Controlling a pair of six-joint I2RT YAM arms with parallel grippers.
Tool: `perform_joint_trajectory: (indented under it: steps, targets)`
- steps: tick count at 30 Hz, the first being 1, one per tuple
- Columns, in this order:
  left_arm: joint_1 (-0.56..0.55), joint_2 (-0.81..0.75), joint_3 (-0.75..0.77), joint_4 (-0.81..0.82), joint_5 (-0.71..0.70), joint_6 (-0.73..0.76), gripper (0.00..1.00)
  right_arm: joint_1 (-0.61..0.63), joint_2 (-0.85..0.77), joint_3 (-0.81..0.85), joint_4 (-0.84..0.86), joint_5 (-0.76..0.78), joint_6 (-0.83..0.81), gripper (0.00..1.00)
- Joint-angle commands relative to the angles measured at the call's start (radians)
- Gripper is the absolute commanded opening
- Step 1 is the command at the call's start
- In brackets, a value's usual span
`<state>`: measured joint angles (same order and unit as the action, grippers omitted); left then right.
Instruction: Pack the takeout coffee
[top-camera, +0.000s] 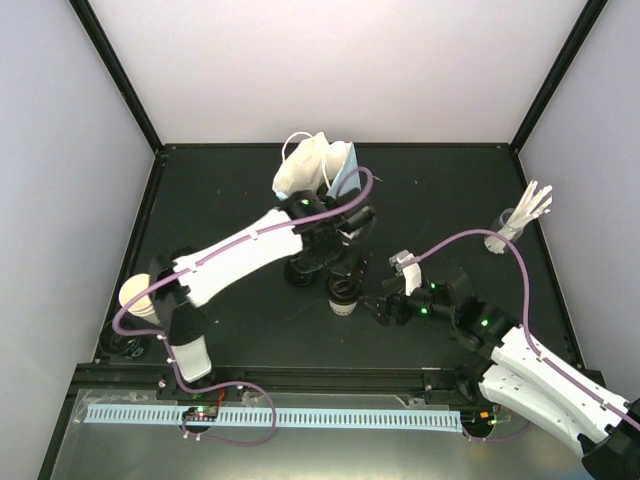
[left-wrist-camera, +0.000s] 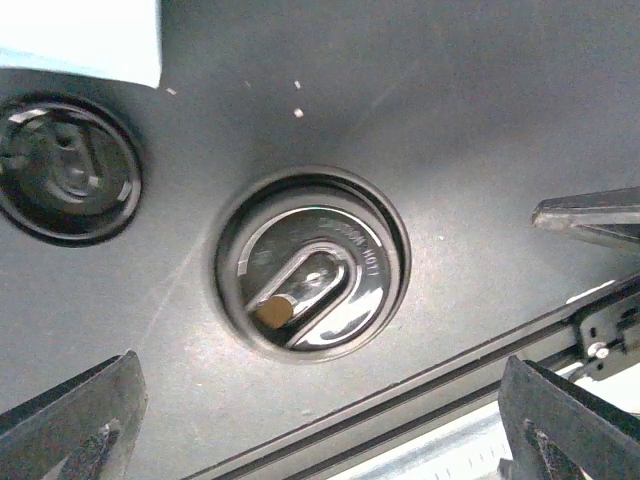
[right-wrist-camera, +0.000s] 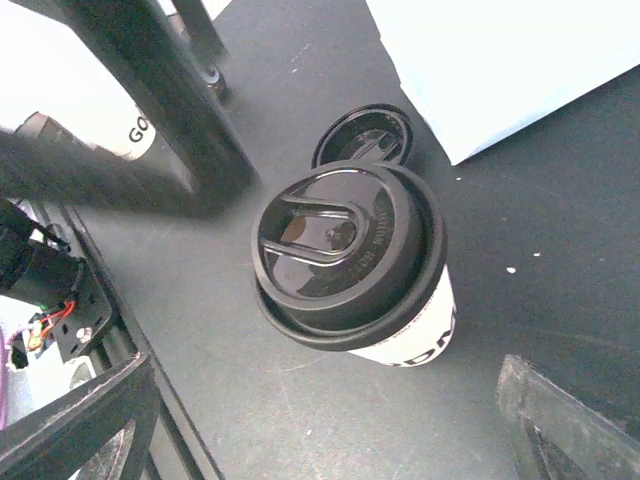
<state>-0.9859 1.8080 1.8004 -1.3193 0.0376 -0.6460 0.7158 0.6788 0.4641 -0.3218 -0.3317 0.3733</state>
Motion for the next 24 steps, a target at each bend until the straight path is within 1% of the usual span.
perform_joint_trajectory:
  steps: [1, 2, 5, 6, 9, 11, 14, 16, 18, 21, 24]
  targets:
    - [0.092, -0.191, -0.020, -0.030, -0.059, 0.016, 0.99, -0.002, 0.024, 0.084, -0.016, 0.078, -0.049, 0.96]
    - [0.124, -0.235, -0.056, -0.016, -0.059, 0.021, 0.99, -0.002, 0.046, 0.111, -0.044, 0.109, -0.046, 0.98]
    - [0.234, -0.376, -0.173, 0.043, -0.041, 0.049, 0.99, 0.008, 0.123, 0.192, -0.116, 0.126, -0.066, 1.00]
    - [0.270, -0.427, -0.194, 0.066, -0.038, 0.059, 0.99, 0.020, 0.152, 0.220, -0.142, 0.142, -0.064, 1.00]
    - [0.354, -0.598, -0.326, 0.162, -0.035, 0.103, 0.99, 0.065, 0.244, 0.317, -0.243, 0.208, -0.069, 1.00]
    - [0.421, -0.663, -0.375, 0.203, -0.001, 0.126, 0.99, 0.103, 0.314, 0.389, -0.318, 0.255, -0.080, 1.00]
    - [0.501, -0.724, -0.426, 0.220, 0.000, 0.150, 0.99, 0.167, 0.430, 0.500, -0.433, 0.324, -0.091, 1.00]
    - [0.533, -0.748, -0.445, 0.222, -0.005, 0.168, 0.99, 0.205, 0.504, 0.568, -0.497, 0.361, -0.089, 1.00]
    - [0.552, -0.770, -0.461, 0.223, -0.021, 0.183, 0.99, 0.239, 0.571, 0.627, -0.548, 0.405, -0.077, 1.00]
    - [0.573, -0.806, -0.499, 0.244, -0.030, 0.201, 0.99, 0.260, 0.683, 0.718, -0.630, 0.490, -0.006, 1.00]
    - [0.586, -0.833, -0.530, 0.262, -0.023, 0.206, 0.99, 0.273, 0.754, 0.770, -0.665, 0.517, 0.038, 0.99]
